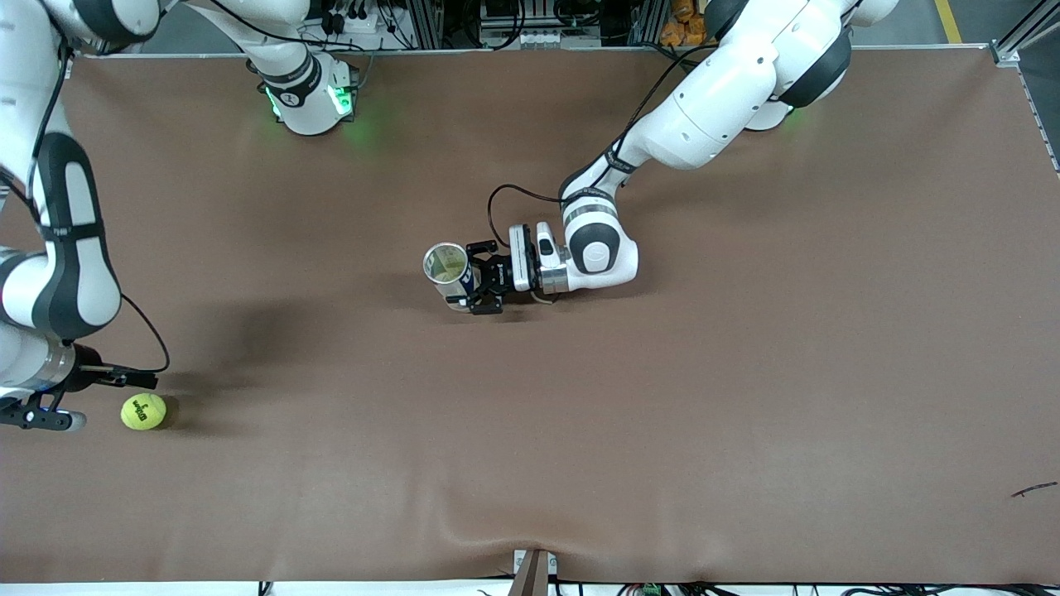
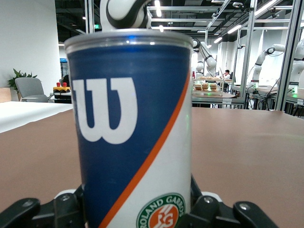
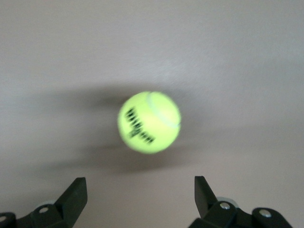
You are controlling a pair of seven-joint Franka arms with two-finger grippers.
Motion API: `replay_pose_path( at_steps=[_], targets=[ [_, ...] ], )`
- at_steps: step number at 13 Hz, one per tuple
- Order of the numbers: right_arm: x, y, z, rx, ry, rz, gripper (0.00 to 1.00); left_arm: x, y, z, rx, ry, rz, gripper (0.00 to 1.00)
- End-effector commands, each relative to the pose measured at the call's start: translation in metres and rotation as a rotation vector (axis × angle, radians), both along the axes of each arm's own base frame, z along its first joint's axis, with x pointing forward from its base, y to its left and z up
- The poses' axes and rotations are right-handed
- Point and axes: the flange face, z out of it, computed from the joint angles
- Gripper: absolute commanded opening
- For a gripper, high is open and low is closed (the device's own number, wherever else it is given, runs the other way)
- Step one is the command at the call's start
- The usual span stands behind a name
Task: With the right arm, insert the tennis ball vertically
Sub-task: 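Reach the right gripper to the second tennis ball and grasp it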
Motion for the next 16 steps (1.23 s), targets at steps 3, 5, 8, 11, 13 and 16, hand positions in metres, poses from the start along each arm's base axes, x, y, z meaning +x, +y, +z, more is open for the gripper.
replay_pose_path(
  at_steps=[3, 5, 8, 11, 13, 16],
  targets=[
    [0.018, 0.001, -0.040, -0.003, -0.066, 0.048, 1.00, -0.001, 0.002, -0.013, 0.004, -0.150, 0.020, 0.74],
    [0.021, 0.002, -0.053, 0.015, -0.084, -0.041, 1.00, -0.001, 0.002, -0.012, 0.003, -0.150, 0.022, 0.74],
    [0.023, -0.001, -0.066, 0.010, -0.110, -0.054, 1.00, -0.002, 0.002, -0.013, 0.003, -0.148, 0.021, 0.74],
    [0.027, -0.006, -0.073, 0.007, -0.119, -0.059, 1.00, -0.002, 0.002, -0.013, 0.002, -0.146, 0.022, 0.74],
    [0.027, -0.008, -0.073, 0.007, -0.119, -0.062, 0.74, -0.002, 0.002, -0.014, 0.003, -0.146, 0.022, 0.74],
    [0.031, -0.006, -0.050, 0.007, -0.136, -0.059, 0.71, -0.004, 0.003, -0.017, 0.007, -0.143, 0.020, 0.74]
  ],
)
